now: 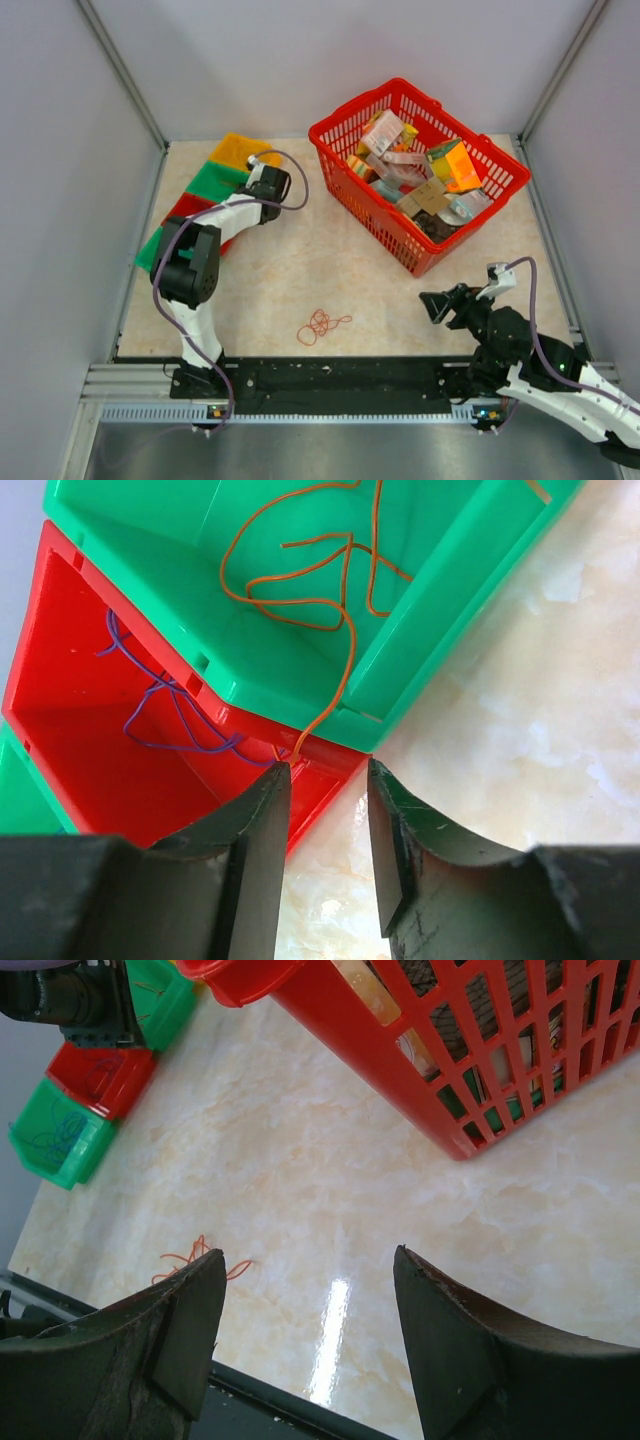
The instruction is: Untangle the cables
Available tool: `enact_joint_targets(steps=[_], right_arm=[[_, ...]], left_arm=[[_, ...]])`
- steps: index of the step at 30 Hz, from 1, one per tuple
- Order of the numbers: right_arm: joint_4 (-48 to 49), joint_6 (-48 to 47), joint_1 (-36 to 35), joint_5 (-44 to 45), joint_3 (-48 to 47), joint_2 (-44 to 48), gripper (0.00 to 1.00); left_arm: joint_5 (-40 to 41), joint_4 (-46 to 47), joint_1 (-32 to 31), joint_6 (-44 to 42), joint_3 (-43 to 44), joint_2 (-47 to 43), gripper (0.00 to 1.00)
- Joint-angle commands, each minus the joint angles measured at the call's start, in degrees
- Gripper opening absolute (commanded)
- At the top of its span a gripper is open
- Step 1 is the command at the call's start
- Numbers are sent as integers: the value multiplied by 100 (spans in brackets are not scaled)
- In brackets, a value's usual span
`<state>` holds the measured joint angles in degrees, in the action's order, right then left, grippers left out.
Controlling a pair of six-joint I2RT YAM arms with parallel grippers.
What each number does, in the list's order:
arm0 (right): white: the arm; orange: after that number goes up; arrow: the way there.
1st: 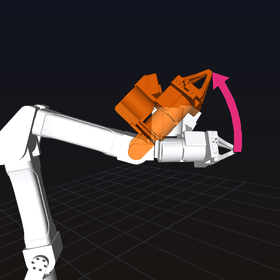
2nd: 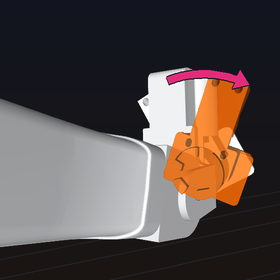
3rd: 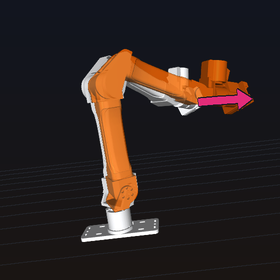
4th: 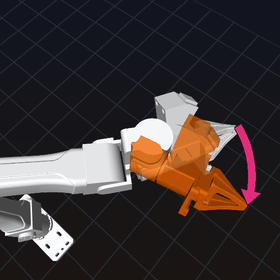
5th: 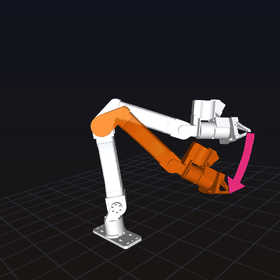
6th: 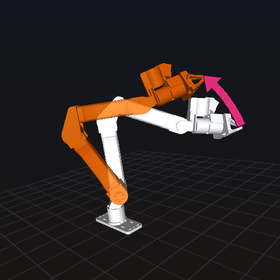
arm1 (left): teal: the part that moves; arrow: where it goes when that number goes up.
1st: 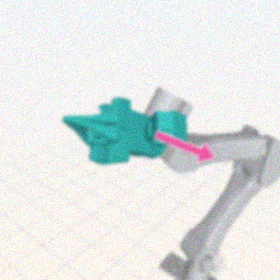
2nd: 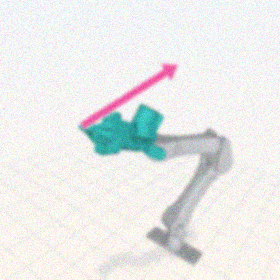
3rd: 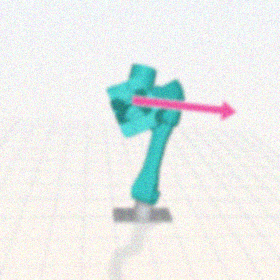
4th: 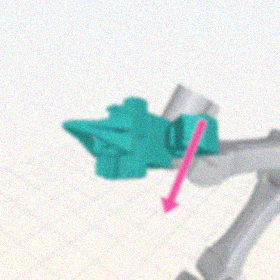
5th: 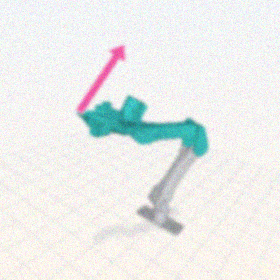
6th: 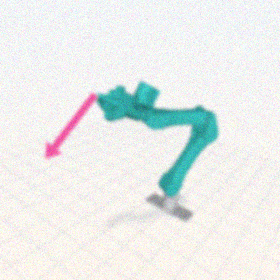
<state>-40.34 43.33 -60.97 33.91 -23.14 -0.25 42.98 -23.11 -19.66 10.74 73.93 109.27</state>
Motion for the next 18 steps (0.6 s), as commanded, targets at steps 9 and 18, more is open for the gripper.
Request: enact_joint_targets(steps=[9,18], right_arm=[[114,17,-20,-25,-7,587,67],[114,9,-29,-34,2,570,67]], left_arm=[[202,0,32,-327,429,-152,36],[387,-53,76,-371,649,156,33]])
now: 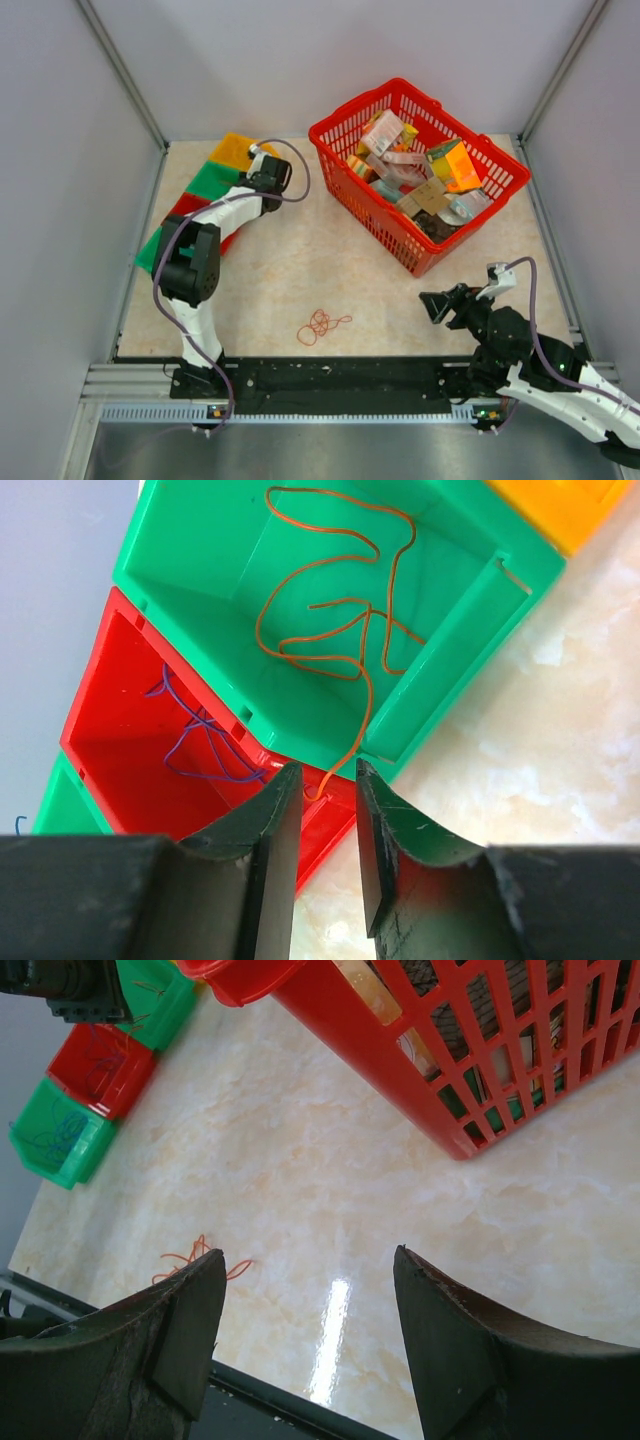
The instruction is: Untangle the cables
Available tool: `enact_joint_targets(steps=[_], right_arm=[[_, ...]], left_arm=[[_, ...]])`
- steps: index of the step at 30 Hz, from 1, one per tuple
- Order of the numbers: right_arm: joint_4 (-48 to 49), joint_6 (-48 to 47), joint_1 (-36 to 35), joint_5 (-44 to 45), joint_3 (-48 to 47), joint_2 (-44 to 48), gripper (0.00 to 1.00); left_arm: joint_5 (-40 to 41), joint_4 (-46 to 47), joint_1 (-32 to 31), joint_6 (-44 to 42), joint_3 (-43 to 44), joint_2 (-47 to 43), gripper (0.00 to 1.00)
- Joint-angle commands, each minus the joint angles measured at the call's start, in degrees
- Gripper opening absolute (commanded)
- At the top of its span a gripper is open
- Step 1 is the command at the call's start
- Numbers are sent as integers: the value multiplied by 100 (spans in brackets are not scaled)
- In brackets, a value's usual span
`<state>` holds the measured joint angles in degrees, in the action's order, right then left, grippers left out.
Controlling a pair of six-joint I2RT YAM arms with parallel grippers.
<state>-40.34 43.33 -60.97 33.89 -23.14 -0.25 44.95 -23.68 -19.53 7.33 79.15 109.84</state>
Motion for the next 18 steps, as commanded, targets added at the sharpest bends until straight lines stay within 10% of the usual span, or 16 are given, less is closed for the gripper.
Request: enact_joint_targets(steps=[1,18], right_arm=[[114,9,-29,-31,2,579,67],[114,9,-29,-14,2,570,68]], left_arm=[[146,13,107,-21,127,108,33],[312,-303,151,181,223,564,29]])
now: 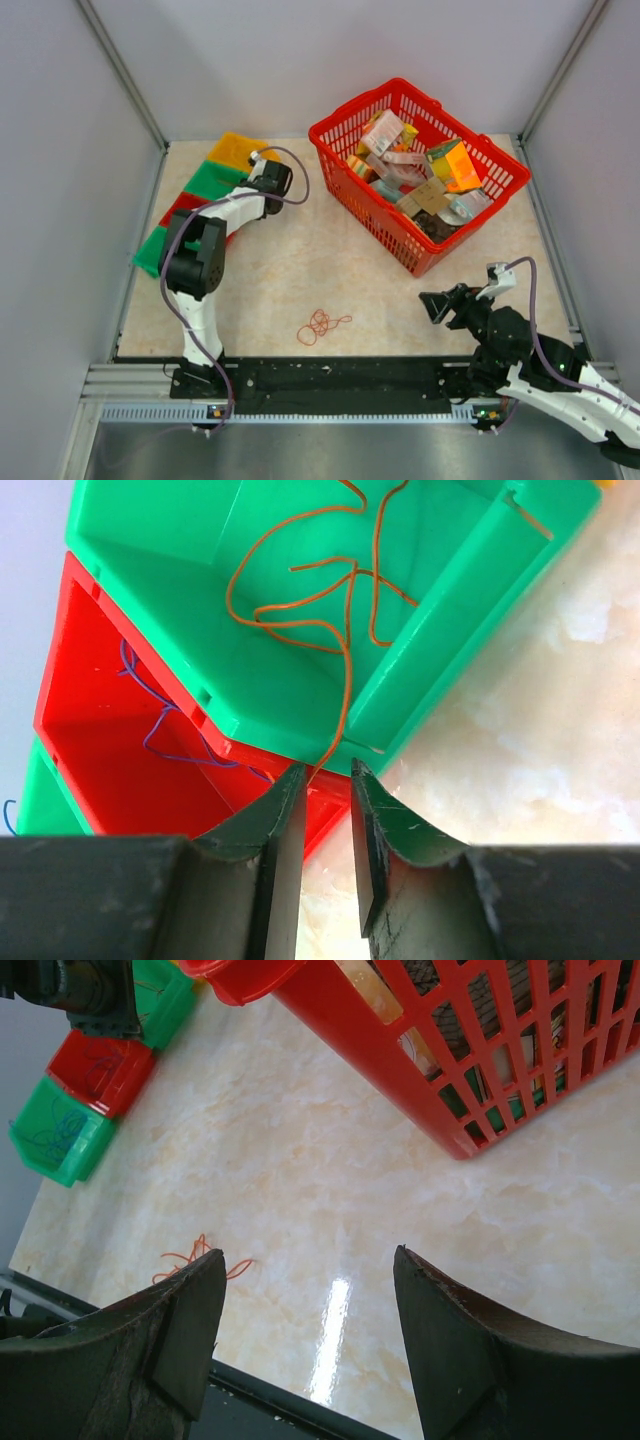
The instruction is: Untangle the cables
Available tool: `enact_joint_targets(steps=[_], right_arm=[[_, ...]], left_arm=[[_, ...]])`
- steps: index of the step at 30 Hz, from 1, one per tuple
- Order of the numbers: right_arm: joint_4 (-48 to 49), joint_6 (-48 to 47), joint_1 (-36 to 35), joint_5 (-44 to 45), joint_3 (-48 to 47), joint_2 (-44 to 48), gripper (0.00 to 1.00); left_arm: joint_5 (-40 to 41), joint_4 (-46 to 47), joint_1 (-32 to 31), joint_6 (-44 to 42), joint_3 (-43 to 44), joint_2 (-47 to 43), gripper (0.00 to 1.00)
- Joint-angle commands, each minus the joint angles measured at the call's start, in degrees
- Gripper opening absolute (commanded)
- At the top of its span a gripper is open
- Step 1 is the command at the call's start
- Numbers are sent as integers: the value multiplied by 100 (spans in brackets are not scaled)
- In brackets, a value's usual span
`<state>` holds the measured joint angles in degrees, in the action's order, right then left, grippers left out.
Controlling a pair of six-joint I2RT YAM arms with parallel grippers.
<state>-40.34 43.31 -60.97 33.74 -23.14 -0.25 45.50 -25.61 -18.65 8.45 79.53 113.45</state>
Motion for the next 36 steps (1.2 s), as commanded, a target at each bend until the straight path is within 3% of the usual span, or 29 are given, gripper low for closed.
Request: enact_joint_targets(steps=[1,10,21,24,30,36], right_arm=[[114,2,-29,10,2,570,68],[122,-7,-29,45,-15,561,68],[114,11,-29,63,-16,482,68],[123,20,-20,63,-24,447,68],[114,11,-29,46,-24,456,68],[114,20,-29,10,-15,447,68]], left_arm=[[293,-129,72,69,221,239,28],[205,-234,160,148,449,257,0],[-154,-7,195,210,889,160,0],[-558,-268,248,420,1240,73,0],[-1445,56,546,701,1091,-297,0],[-2159,-426,1022,1062,1863,-113,0]])
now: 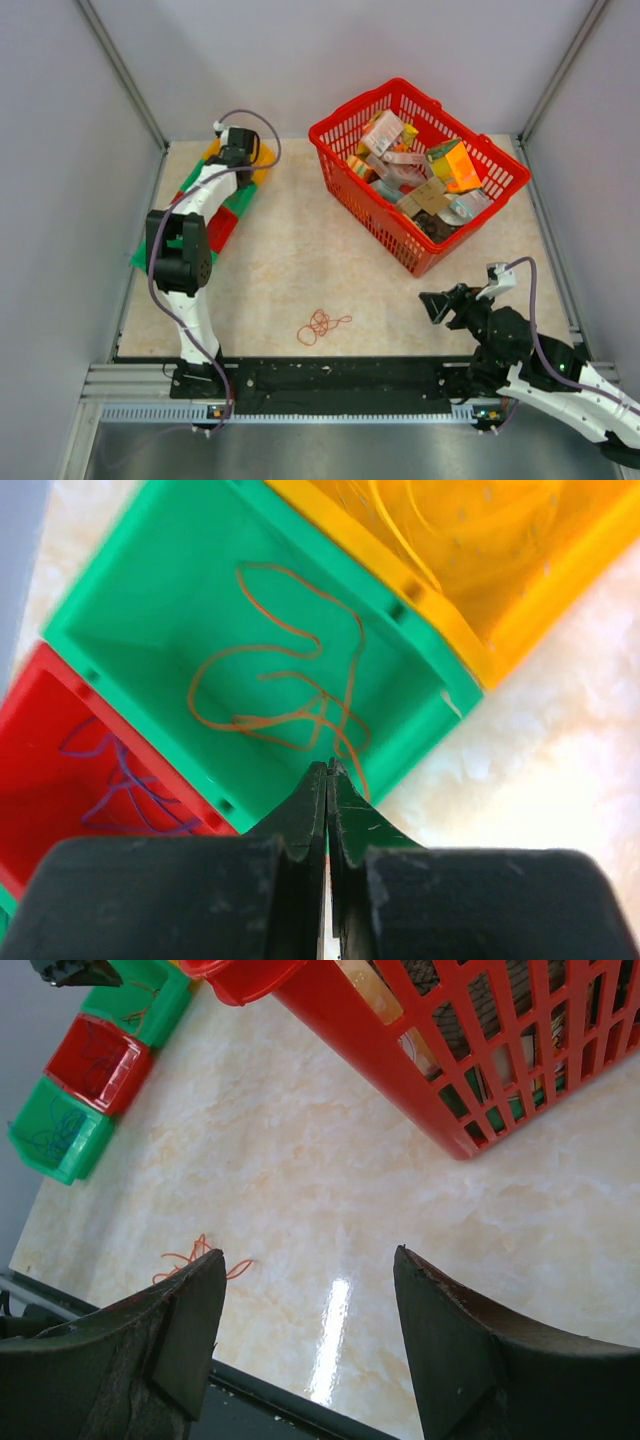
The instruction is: Untangle the cables
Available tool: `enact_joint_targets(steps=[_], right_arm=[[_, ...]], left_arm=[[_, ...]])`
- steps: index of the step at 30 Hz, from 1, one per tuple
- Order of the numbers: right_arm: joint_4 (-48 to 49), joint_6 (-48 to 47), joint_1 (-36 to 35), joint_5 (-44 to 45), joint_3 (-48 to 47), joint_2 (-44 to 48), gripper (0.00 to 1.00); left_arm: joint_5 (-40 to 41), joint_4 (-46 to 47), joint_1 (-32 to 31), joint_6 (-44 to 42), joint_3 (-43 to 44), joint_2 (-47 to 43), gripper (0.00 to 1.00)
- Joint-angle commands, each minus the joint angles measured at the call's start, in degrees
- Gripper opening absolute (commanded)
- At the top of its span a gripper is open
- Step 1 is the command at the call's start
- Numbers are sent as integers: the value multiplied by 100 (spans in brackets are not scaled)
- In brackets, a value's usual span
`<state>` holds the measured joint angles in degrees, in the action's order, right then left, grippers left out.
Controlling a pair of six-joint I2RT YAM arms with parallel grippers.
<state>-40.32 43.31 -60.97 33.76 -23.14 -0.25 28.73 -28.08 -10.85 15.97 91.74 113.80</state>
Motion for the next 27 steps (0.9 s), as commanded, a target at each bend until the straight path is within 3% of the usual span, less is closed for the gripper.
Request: enact_joint_targets(steps=[1,4,6,10,14,27], right_arm=[[129,11,-20,17,-7,447,68],[120,55,-29,52,28,456,68],[129,55,-29,43,55,456,68],[138,29,-29,-1,46,465,68],[147,2,-20,8,37,482,68],[147,11,-29,-10,81,561,68]], left_arm=[[-500,-294,241,345,686,-139,3],[-579,-313,241,600,215,-384,30],[-658,37,241,627,-452,-779,40],[-712,504,180,417,-1062,-965,41],[-343,101,101,407,-755,-544,35],[-280,100,48,170,-368,28,35]])
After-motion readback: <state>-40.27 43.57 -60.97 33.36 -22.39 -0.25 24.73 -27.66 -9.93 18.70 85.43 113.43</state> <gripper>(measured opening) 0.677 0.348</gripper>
